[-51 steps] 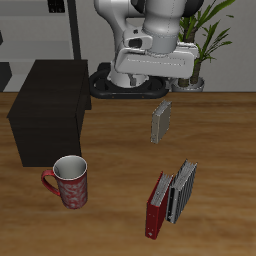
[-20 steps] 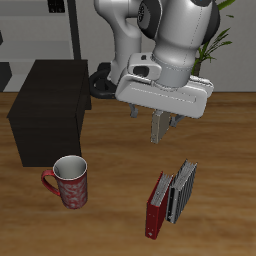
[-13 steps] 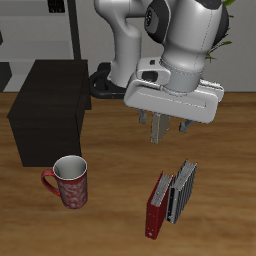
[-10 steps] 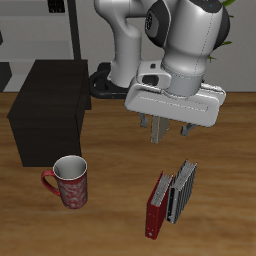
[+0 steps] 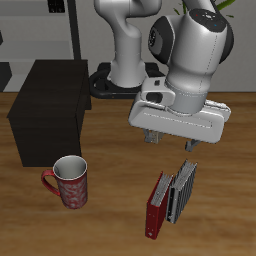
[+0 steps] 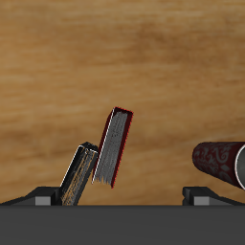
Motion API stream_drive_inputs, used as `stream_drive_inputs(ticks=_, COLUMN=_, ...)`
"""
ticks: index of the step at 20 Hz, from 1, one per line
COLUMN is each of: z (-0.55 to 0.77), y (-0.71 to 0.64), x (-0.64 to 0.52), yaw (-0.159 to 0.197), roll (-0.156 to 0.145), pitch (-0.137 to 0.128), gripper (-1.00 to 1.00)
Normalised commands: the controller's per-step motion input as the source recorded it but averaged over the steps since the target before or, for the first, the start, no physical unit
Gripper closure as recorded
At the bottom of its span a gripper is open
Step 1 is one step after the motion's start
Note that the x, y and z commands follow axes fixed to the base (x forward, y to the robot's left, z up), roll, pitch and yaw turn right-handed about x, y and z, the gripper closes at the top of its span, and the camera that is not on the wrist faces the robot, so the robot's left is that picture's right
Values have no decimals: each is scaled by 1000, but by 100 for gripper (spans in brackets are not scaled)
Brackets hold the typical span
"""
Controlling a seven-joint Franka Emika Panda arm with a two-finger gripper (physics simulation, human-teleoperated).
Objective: Place the red book flat on top of the shelf
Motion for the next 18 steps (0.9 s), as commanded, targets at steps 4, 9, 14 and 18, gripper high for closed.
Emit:
stream_drive_inputs(ticks=4, z=-234, y=152, x=195, yaw=-19, roll=27, pitch=11, gripper=-100)
stream_drive_inputs(ticks=9, z=-156, y=66, x=145, yaw=-18, roll=25, pitch=6, gripper=-100)
stream_drive_inputs(ticks=14, z=-141, y=-113, x=159, yaw=-26, roll=-16, pitch=7, gripper=-100)
stream_drive_inputs(ticks=18, z=-159, y=-162, x=216, yaw=-30, roll=-18, pitch=15, gripper=-100)
